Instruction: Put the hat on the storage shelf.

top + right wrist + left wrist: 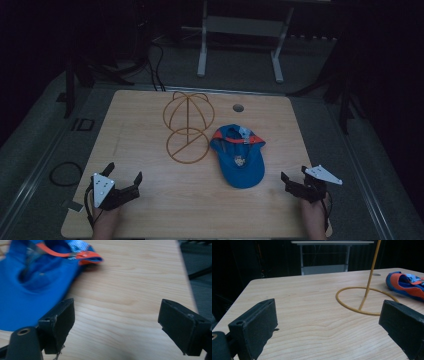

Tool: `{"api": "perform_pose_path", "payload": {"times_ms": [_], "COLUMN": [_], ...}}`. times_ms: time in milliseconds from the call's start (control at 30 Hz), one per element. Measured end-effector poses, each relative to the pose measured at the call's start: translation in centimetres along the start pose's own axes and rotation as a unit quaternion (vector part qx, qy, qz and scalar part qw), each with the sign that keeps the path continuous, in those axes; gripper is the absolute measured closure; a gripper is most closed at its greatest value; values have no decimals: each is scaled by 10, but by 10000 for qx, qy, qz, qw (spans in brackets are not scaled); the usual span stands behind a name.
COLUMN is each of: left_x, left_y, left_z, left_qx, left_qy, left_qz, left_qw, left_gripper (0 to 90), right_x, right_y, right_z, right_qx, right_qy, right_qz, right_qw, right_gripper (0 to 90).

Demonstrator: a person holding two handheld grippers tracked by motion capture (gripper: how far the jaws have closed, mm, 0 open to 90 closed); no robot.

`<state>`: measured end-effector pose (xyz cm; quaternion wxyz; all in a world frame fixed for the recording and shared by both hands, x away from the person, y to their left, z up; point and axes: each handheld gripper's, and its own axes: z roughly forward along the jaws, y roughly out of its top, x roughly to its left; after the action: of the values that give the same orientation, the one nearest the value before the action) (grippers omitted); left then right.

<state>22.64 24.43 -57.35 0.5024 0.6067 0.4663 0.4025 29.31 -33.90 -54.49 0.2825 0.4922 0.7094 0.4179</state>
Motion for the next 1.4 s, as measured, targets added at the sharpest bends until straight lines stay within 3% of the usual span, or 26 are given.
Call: {"api": "perform_pose_path", "payload": {"times_ms": [67,133,300,433,567,700,733,767,800,933,1067,1167,1233,1333,1400], "left_x": [0,0,-1,-4,-7,-11,-12,-13,-15,-20,-22,-22,-22,-21,-21], "left_y": [0,0,1,5,9,9,8,8,8,8,8,8,8,8,8], "left_z": [1,2,3,3,1,3,3,3,4,5,6,6,6,7,7], "left_qx": [108,246,293,553,644,834,853,865,892,942,967,998,1006,1019,1056], "left_qy": [-21,-19,-160,-192,-271,-558,-557,-648,-704,-860,-1067,-1104,-1101,-1062,-1034], "left_qz": [38,-30,-184,-307,-332,-332,-264,-219,-156,41,10,8,13,4,5], "left_qw": [9999,9997,9993,9978,9970,9944,9944,9939,9934,9918,9896,9889,9888,9891,9890], "left_gripper": [22,22,22,23,22,22,22,22,22,22,22,22,22,22,22], "right_x": [3,4,7,10,16,19,22,22,27,31,40,50,52,62,65], "right_y": [14,18,42,61,82,95,103,103,111,121,132,140,141,144,143], "right_z": [4,5,13,23,40,54,63,63,73,89,111,134,140,163,169], "right_qx": [122,155,246,551,560,530,555,555,554,584,760,931,973,1184,1266], "right_qy": [197,209,463,744,981,1246,1298,1298,1320,1344,1301,1274,1279,1237,1186], "right_qz": [-89,-162,-340,-588,-638,-502,-562,-562,-677,-710,-834,-945,-940,-919,-958], "right_qw": [9997,9995,9980,9940,9915,9895,9884,9884,9874,9867,9851,9830,9825,9809,9802], "right_gripper": [132,131,126,125,128,153,157,157,223,244,244,245,245,243,243]}}
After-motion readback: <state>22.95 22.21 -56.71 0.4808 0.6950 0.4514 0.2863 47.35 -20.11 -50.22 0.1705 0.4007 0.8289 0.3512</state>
